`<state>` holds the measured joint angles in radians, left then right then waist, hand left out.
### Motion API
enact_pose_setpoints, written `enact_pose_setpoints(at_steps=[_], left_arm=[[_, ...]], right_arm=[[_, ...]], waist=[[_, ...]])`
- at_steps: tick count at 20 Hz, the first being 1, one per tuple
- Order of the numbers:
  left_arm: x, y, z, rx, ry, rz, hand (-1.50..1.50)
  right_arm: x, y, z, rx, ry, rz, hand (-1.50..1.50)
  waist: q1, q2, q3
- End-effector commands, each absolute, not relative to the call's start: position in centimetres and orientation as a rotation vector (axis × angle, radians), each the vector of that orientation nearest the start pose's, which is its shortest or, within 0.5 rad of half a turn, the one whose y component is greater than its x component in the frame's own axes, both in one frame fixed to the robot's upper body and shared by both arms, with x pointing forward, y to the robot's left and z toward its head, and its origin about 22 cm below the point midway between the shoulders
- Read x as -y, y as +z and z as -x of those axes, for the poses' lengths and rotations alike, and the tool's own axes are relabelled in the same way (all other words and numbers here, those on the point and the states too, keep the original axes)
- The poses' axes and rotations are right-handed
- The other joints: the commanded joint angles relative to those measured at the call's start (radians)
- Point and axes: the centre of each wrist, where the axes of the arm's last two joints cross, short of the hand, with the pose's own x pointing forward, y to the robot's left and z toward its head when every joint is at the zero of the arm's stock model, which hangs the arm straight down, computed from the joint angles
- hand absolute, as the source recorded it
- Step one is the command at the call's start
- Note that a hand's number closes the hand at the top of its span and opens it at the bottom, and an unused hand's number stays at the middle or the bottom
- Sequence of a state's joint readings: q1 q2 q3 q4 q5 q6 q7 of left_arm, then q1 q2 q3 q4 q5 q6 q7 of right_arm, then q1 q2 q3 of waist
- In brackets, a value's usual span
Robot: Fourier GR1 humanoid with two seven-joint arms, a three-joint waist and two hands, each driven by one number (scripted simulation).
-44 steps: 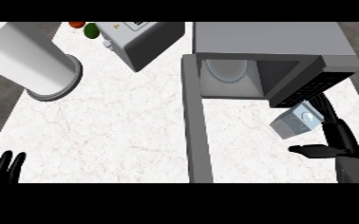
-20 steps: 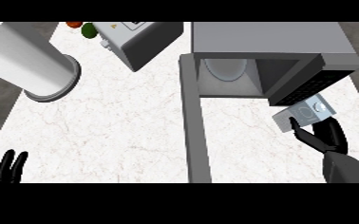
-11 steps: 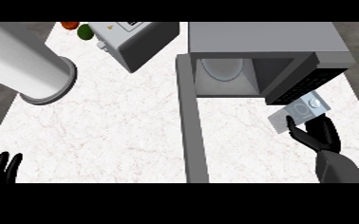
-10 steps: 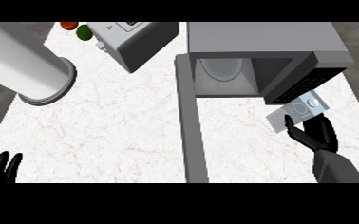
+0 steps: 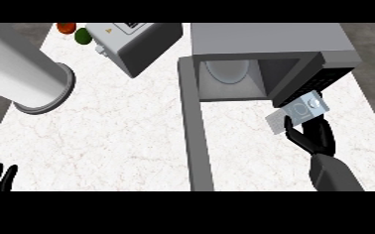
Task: Pick up the milk, place it into the microwave and close the microwave
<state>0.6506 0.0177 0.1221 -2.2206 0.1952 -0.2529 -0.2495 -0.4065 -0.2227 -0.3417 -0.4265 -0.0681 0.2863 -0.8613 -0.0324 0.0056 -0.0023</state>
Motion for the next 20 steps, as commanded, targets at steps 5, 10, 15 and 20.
enact_pose_setpoints(at_steps=[5,10,15,20], left_arm=[[-29.7,7.1,-7.4,1.894,0.075,-0.082,-1.50],[-30.0,6.7,-6.9,1.896,0.104,-0.066,-1.50],[-30.4,6.7,-6.4,1.897,0.120,-0.114,-1.50],[-31.8,5.8,-6.1,1.879,0.111,-0.118,-1.50]], right_arm=[[25.5,-11.4,-29.8,1.836,0.013,-0.331,1.50],[24.1,-10.8,-29.9,1.801,-0.016,-0.332,1.50],[22.1,-9.1,-30.2,1.819,-0.024,-0.322,1.50],[20.2,-6.7,-31.0,1.867,-0.022,-0.283,1.50]], waist=[[0.023,-0.025,-0.001],[0.006,-0.035,-0.005],[0.007,-0.032,-0.004],[0.025,-0.027,-0.003]])
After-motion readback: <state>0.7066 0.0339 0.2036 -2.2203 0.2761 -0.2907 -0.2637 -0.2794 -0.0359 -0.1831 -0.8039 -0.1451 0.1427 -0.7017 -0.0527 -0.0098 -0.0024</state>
